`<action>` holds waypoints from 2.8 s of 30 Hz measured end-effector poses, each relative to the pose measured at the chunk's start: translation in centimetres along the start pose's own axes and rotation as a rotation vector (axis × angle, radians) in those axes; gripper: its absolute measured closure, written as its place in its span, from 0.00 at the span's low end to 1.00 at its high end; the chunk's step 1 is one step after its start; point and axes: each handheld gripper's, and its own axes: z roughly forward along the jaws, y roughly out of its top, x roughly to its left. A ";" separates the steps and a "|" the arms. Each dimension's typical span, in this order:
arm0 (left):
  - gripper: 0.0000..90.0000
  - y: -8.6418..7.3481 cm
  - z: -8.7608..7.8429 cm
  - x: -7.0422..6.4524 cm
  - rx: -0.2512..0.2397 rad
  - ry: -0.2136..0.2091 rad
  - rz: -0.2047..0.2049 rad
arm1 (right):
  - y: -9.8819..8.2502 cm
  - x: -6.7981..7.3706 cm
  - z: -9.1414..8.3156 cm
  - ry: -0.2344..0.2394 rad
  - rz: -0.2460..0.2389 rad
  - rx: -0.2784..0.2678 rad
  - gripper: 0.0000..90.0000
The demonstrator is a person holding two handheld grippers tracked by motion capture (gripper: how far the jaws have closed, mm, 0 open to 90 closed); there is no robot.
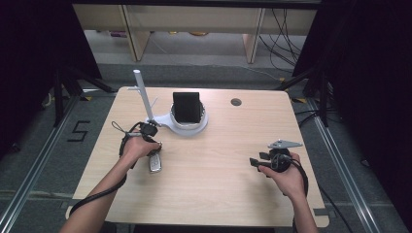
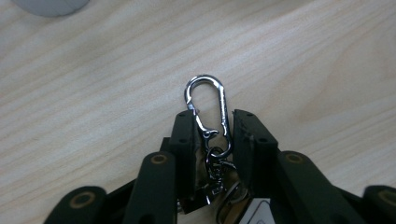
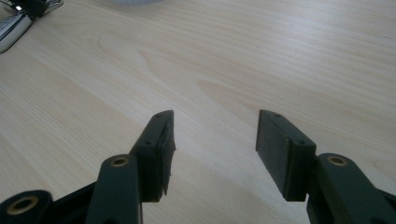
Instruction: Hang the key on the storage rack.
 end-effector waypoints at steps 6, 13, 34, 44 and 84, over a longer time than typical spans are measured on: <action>0.83 0.1 -0.1 0.1 0.037 -0.005 0.044 | 0.0 0.0 0.1 0.009 -0.001 0.005 0.53; 0.83 0.3 -0.4 0.3 0.102 -0.012 0.106 | 0.0 0.1 0.3 0.026 0.004 0.004 0.53; 0.84 1.4 0.1 -0.6 0.168 0.036 0.210 | -0.1 -0.1 0.2 0.020 -0.029 0.000 0.53; 0.94 1.0 -1.0 -0.1 0.105 0.016 0.228 | -0.1 -0.2 0.0 0.072 -0.012 -0.017 0.53; 0.95 -5.1 -4.8 1.8 -0.329 -0.065 0.075 | -0.2 0.2 0.2 0.027 -0.001 -0.039 0.53</action>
